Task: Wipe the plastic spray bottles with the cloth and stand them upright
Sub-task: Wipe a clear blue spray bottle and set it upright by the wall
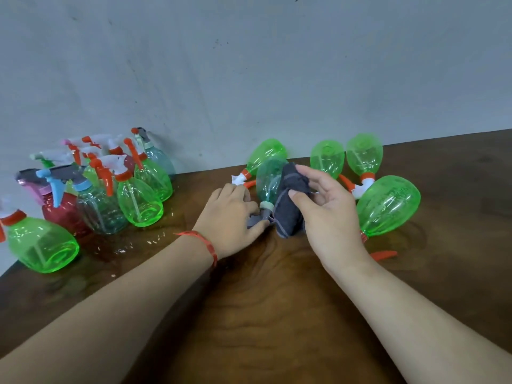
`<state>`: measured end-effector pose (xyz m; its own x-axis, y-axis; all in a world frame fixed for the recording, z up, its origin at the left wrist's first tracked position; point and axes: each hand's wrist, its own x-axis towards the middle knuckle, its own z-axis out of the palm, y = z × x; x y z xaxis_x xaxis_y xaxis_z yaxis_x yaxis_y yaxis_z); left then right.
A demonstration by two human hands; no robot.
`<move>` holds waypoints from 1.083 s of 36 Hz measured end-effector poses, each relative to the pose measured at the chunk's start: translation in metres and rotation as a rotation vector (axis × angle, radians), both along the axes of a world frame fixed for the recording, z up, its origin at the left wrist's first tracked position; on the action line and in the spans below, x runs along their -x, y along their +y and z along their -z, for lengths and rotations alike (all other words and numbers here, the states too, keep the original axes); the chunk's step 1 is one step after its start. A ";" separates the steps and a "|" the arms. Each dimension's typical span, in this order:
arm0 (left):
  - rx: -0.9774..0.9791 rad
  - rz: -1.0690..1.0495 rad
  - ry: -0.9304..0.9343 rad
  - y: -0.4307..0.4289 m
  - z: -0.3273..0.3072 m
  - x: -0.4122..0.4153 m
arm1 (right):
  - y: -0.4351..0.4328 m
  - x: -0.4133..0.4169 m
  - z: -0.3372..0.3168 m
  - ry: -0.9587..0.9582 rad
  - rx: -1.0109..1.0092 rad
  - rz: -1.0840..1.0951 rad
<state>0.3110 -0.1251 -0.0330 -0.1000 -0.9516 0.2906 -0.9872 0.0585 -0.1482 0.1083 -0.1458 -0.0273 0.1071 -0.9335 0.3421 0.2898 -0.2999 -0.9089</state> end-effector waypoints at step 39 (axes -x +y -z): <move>-0.687 -0.175 0.571 0.086 -0.078 -0.058 | 0.009 0.000 0.001 0.118 0.077 -0.081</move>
